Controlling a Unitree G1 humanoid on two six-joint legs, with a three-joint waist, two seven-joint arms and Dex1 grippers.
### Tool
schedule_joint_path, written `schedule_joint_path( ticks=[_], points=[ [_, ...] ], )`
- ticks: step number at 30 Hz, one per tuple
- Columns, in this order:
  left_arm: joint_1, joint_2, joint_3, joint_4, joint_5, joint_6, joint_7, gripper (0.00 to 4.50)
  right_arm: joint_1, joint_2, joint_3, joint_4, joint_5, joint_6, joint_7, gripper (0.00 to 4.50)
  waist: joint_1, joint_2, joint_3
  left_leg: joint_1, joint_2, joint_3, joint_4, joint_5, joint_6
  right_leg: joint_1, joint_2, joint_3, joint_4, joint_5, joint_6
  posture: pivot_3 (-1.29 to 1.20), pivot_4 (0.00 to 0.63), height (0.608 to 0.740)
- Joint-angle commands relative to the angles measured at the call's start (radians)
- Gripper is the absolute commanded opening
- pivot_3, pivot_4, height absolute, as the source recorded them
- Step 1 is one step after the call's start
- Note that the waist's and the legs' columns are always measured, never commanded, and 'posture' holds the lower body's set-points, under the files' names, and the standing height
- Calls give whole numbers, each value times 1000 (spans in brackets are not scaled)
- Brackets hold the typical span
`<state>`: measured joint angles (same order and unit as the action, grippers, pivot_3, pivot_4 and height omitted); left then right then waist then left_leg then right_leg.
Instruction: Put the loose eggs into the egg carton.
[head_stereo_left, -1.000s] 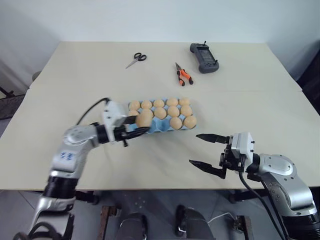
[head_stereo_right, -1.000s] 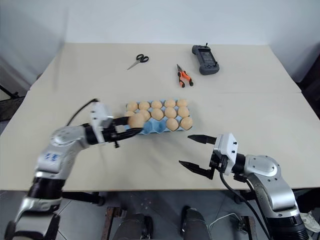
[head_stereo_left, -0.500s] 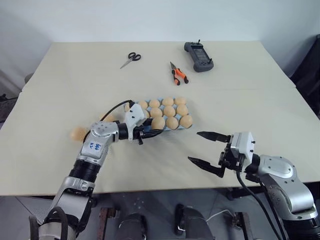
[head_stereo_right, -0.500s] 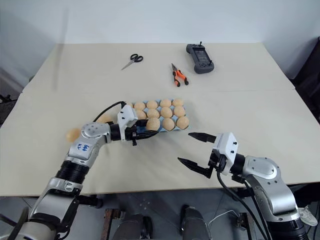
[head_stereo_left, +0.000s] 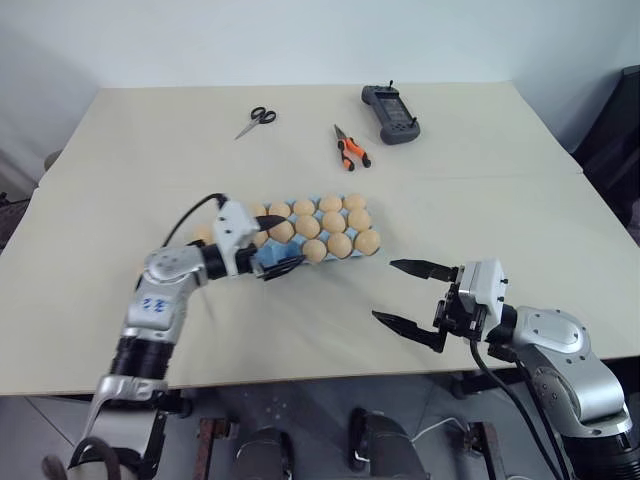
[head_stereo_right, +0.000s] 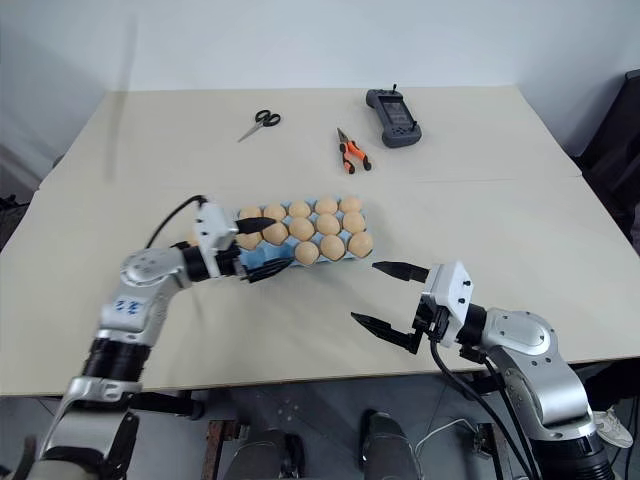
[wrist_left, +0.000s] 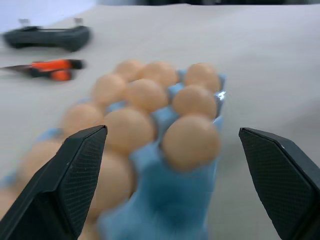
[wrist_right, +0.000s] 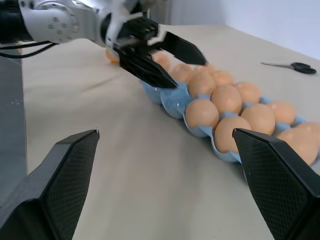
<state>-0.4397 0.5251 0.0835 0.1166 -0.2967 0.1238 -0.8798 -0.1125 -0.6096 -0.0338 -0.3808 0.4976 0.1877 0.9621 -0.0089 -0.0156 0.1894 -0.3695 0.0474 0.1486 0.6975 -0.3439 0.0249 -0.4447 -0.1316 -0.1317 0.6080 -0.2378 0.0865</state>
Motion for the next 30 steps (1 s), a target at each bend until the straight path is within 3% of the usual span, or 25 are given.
schedule_joint_path(
  ticks=[1,6,15,22,30],
  points=[
    [99,35,134,-124,-90,13,21,4492,-15,11,1,3,24,-17,24,4500,3,0,0,0,0,0,0,0,0,0,0,0,-1,0,0,0,150,740],
    [343,57,308,-194,-73,-40,110,4492,-43,31,22,35,16,-34,42,4500,6,0,0,0,0,0,0,-3,0,0,-1,0,-2,0,0,0,150,740],
    [599,-11,436,-253,-93,-74,219,4492,-86,73,32,95,8,-86,70,4500,7,0,0,0,1,0,0,-6,0,0,-2,-1,-4,0,0,0,150,740],
    [574,-51,443,-270,-125,-37,309,4492,-106,77,35,114,2,-88,77,4500,7,0,0,0,2,0,0,-7,0,0,-3,0,-4,0,-1,0,150,740],
    [322,29,413,-122,-78,40,416,4492,-145,97,62,121,5,-89,86,4500,7,0,0,0,1,0,0,-7,-1,0,0,-1,-3,0,-1,0,150,740]
  ],
)
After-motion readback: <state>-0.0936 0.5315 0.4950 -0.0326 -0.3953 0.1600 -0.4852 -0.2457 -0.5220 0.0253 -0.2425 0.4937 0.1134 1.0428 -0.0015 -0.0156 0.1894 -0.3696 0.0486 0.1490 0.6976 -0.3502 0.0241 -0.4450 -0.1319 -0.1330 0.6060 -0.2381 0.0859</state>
